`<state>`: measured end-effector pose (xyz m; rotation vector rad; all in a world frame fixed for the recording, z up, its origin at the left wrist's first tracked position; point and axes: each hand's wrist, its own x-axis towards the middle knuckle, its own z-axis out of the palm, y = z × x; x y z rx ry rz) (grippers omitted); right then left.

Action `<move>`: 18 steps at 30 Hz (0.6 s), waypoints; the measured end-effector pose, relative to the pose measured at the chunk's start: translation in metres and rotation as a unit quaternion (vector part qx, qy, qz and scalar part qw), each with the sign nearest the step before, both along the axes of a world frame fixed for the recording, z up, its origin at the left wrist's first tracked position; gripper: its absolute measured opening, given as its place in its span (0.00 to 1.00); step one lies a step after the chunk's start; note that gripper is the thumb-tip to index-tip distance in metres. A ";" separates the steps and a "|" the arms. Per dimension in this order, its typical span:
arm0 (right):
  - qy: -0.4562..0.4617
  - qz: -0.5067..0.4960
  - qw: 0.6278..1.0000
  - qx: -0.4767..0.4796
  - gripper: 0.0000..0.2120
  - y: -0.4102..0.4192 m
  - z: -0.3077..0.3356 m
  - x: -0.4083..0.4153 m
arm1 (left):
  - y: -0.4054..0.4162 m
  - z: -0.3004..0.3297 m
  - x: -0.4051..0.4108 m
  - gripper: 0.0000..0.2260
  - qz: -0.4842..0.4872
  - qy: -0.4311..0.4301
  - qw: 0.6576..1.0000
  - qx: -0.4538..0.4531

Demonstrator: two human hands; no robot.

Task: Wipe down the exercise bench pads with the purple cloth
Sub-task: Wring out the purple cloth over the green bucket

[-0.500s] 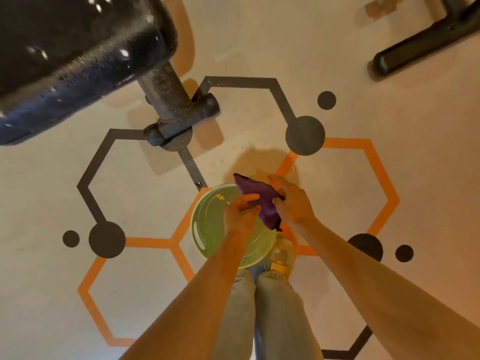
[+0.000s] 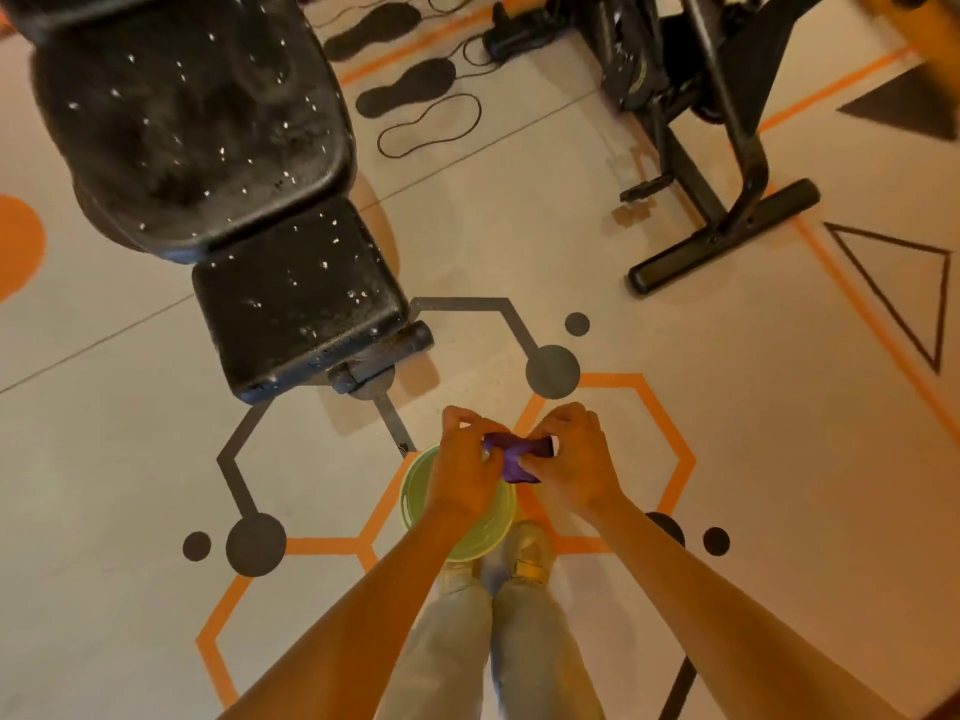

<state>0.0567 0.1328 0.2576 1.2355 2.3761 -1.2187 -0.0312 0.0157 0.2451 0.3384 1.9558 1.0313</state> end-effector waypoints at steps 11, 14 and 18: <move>0.061 -0.110 0.959 -0.253 0.21 0.046 0.143 0.045 | 0.031 0.143 0.014 0.11 -0.104 -0.011 0.993 0.047; 0.045 -0.094 0.962 -0.251 0.17 0.070 0.161 0.061 | 0.047 0.164 0.026 0.10 -0.091 -0.012 0.994 0.052; 0.000 -0.106 0.970 -0.217 0.14 0.108 0.166 0.092 | 0.070 0.174 0.035 0.10 -0.045 -0.025 0.999 -0.008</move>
